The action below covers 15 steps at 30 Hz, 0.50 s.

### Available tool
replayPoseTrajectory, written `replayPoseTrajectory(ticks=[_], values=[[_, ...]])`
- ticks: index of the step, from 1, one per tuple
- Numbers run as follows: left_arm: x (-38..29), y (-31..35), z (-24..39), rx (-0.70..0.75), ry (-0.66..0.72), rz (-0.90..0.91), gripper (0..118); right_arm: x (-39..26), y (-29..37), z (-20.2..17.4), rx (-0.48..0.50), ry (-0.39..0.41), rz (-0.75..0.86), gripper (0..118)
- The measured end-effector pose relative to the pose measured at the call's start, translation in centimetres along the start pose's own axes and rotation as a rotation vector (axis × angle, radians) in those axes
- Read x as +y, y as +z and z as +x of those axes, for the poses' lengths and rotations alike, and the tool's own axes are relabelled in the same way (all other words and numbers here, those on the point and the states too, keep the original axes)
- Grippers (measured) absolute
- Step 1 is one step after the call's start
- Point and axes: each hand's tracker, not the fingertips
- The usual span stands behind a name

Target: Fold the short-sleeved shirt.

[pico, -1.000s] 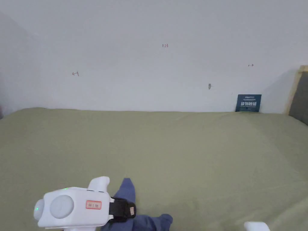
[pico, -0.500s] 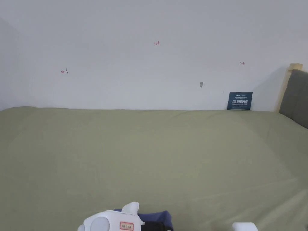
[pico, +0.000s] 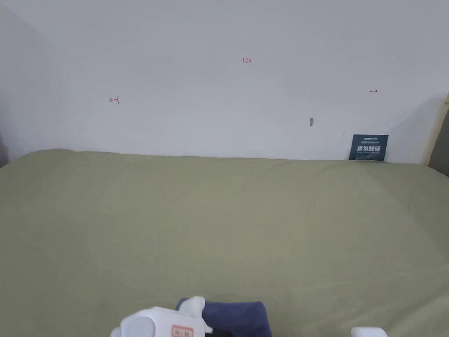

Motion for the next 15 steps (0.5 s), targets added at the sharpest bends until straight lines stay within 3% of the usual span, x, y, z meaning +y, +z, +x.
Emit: replayPoseTrajectory(ticks=[1,2,4,5,7,11,13,15], values=[[-0.9,-1.1,-1.0,0.041,0.029,-0.027,1,0.0,0.0,0.0,-0.001,-0.001,-0.001,0],[-1.6,-1.8,-2.0,0.062,0.059,-0.033,1,0.0,0.0,0.0,-0.002,-0.001,-0.001,0],[-2.9,-1.4,-3.0,-0.116,0.166,0.051,1,0.0,0.0,0.1,-0.005,-0.002,0.001,0],[-2.9,-1.0,-2.7,-0.084,0.186,0.067,1,0.0,0.0,0.2,-0.002,-0.005,0.005,0],[-2.5,0.7,-0.5,-0.057,0.139,0.053,1,0.2,0.2,0.0,0.012,-0.029,0.02,0],[-1.5,6.7,0.6,-0.069,-0.004,0.125,1,2.1,0.2,-2.2,0.176,-0.11,0.061,0],[-0.7,10.5,0.4,-0.06,-0.024,0.193,1,3.7,-0.9,-4.3,0.292,-0.077,0.024,0],[0.3,13.6,-1.7,0.003,-0.023,0.269,1,5.8,-2.1,-7.1,0.338,0.009,-0.016,0]])
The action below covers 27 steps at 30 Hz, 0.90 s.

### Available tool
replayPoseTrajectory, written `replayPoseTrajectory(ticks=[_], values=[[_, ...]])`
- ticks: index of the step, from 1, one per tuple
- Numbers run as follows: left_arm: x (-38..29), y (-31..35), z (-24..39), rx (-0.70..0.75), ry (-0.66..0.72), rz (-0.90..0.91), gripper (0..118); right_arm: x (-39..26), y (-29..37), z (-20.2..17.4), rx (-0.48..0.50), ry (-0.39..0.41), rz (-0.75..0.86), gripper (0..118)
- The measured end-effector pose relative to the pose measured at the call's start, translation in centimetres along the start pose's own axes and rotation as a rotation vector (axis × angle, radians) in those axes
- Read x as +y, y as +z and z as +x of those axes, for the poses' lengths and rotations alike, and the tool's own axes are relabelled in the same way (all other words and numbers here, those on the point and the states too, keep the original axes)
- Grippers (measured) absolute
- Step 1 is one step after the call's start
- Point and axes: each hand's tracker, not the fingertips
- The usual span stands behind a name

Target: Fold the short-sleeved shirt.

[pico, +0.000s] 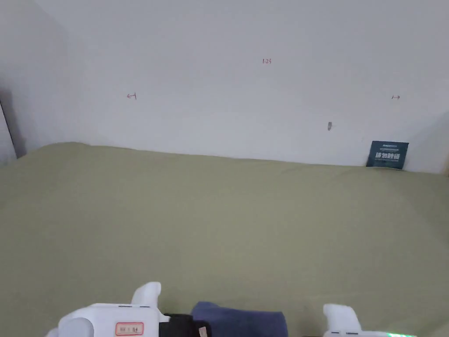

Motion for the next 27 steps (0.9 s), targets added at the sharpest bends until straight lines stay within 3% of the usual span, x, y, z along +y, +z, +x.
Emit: replayPoseTrajectory(ticks=[5,8,9,10,12,13,17,20,21,23,24,25,27], values=[[0.8,4.0,-5.3,0.071,0.066,0.063,1,3.7,-6.9,-1.9,0.16,0.022,-0.17,0],[0.7,4.0,-8.0,0.071,0.118,0.04,1,3.3,-10.1,-2.3,0.046,0.078,-0.297,0],[0.7,3.8,-8.7,0.056,0.127,0.028,2,3.4,-10.2,-2.3,0.066,0.056,-0.27,0],[0.6,3.5,-9.4,0.037,0.138,0.022,23,3.5,-9.8,-2.2,0.077,0.032,-0.263,0],[0.6,2.2,-9.8,-0.008,0.172,-0.02,99,3.5,-9.6,-2.7,0.067,0.037,-0.273,0],[0.7,1.0,-10.1,-0.025,0.192,-0.051,118,3.4,-9.6,-3.0,0.062,0.069,-0.273,0],[0.4,-3.4,-9.6,-0.175,0.248,-0.139,118,3.2,-8.7,-3.5,0.058,0.076,-0.267,0],[-0.2,-7.9,-9.0,-0.082,0.229,-0.262,118,3.0,-8.6,-3.0,0.075,0.056,-0.254,0],[-0.5,-8.2,-8.3,-0.084,0.175,-0.212,118,2.8,-8.6,-2.9,0.081,0.045,-0.248,0],[-0.2,-8.3,-7.2,-0.092,0.125,-0.107,107,2.6,-8.8,-2.3,0.09,0.024,-0.228,0],[-0.4,-8.6,-6.5,-0.093,0.192,-0.119,102,2.4,-8.7,-2.2,0.096,0.011,-0.215,0],[-0.4,-9.2,-6.9,-0.088,0.262,-0.134,94,2.3,-8.4,-2.0,0.104,-0.004,-0.201,0],[-0.5,-9.9,-7.9,0.072,0.317,-0.14,39,2.0,-8.3,-1.5,0.105,-0.029,-0.176,0]])
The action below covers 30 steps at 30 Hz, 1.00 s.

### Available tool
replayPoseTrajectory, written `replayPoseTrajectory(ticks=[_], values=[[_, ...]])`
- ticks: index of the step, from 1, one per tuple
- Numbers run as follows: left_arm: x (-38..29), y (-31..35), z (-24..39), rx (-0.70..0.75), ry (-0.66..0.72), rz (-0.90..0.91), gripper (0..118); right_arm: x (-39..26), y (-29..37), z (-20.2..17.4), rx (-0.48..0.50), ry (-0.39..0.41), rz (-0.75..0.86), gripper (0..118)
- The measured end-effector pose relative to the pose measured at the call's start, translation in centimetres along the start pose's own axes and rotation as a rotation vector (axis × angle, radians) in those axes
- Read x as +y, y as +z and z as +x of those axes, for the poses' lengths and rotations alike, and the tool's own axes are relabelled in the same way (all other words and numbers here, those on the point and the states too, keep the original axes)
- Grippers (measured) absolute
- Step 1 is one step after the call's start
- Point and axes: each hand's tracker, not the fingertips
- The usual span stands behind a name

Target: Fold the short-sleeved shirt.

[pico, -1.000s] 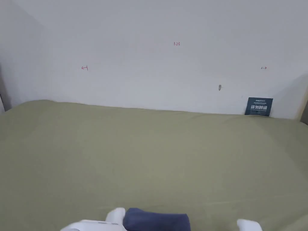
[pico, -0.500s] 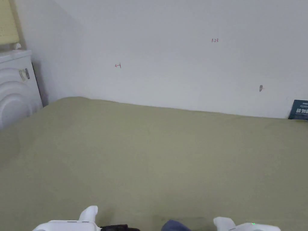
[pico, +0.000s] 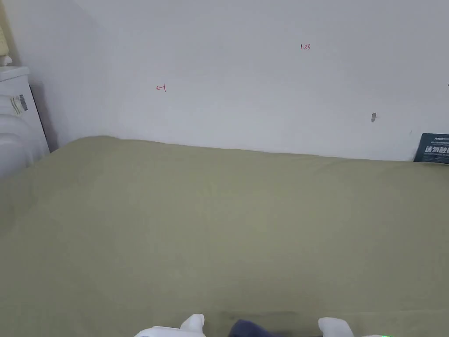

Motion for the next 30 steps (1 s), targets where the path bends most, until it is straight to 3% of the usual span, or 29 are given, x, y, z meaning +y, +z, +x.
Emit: replayPoseTrajectory(ticks=[1,2,4,5,8,12,22,29,30], values=[[1.1,-0.1,-2.4,-0.151,0.07,-0.008,37,-0.2,0.1,0.0,0.019,-0.017,0.018,0],[1.2,0.2,-2.9,-0.19,0.08,-0.007,37,-0.3,0.2,0.0,0.013,-0.025,0.032,0],[1.5,1.3,-3.2,-0.176,-0.014,-0.039,35,-0.5,0.4,-0.3,0.019,-0.038,0.045,0],[0.4,2.8,-1.0,-0.189,-0.018,-0.034,35,-0.6,0.5,-0.7,0.016,-0.041,0.054,0],[1.5,5.9,-2.5,-0.183,-0.007,-0.034,35,-0.1,0.6,-2.2,-0.062,-0.023,0.101,0],[4.3,12.8,-7.2,-0.113,0.005,0.035,35,0.5,0.4,-4.3,-0.148,-0.046,0.154,0],[13.8,34.3,-18.1,0.25,-0.039,0.087,35,0.8,-1.8,-10.5,-0.031,-0.043,0.191,0],[17.4,40.3,-22.3,0.474,-0.034,0.14,35,1.1,-3.5,-10.4,-0.108,-0.026,0.137,0],[17.5,40.5,-22.3,0.502,-0.056,0.151,41,1.4,-3.7,-10.6,-0.147,-0.035,0.132,0]])
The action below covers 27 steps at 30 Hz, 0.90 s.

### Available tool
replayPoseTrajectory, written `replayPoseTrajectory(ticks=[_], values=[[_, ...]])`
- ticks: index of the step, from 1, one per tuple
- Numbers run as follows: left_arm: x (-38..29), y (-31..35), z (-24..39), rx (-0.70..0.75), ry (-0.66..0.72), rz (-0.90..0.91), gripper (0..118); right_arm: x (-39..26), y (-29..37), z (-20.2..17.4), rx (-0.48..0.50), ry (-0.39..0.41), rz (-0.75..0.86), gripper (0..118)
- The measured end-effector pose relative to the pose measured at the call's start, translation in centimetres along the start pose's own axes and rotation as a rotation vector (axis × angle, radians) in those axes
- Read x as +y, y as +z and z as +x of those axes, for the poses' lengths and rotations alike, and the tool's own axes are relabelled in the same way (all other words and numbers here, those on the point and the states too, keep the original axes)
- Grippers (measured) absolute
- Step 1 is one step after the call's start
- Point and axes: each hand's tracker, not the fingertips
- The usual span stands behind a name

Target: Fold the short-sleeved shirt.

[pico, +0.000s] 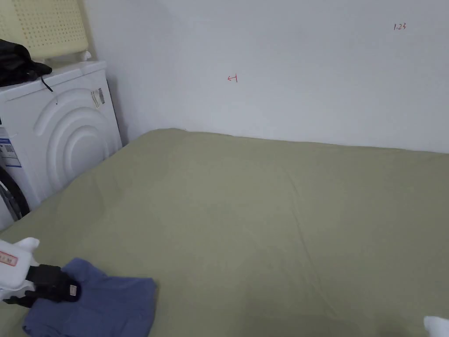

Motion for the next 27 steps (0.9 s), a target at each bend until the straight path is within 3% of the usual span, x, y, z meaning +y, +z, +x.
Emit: replayPoseTrajectory(ticks=[1,2,5,7,8,9,10,11,19,27], values=[[0.1,0.1,0.0,0.044,-0.004,0.012,63,0.2,-0.1,-0.4,-0.011,0.006,0.001,0],[0.3,0.4,0.0,0.066,0.006,0.016,75,0.3,-0.1,-1.2,-0.032,0.009,0.005,0],[1.5,1.8,-1.4,0.106,0.027,0.06,76,0.4,0.1,-4.1,-0.013,0.019,0.025,0],[1.3,4.5,-0.1,0.196,0.011,0.152,75,0.2,0.9,-5.4,0.068,0.022,0.068,0],[1.2,5.7,0.9,0.23,0.003,0.188,71,0.2,1.3,-5.6,0.081,0.024,0.079,0],[0.7,7.3,2.4,0.233,-0.025,0.264,55,0.1,2.2,-5.8,0.068,0.031,0.083,0],[0.0,8.6,4.5,0.245,-0.059,0.336,20,0.0,3.1,-6.0,0.067,0.037,0.091,0],[-2.0,9.9,7.7,0.265,-0.111,0.381,1,0.0,3.7,-5.8,0.061,0.036,0.098,0],[-13.7,7.8,27.8,0.096,-0.287,0.508,0,-1.7,10.2,0.7,-0.04,-0.01,0.192,0],[-25.0,1.4,44.5,0.023,-0.381,0.55,1,-3.7,18.7,7.9,-0.272,0.027,0.299,1]])
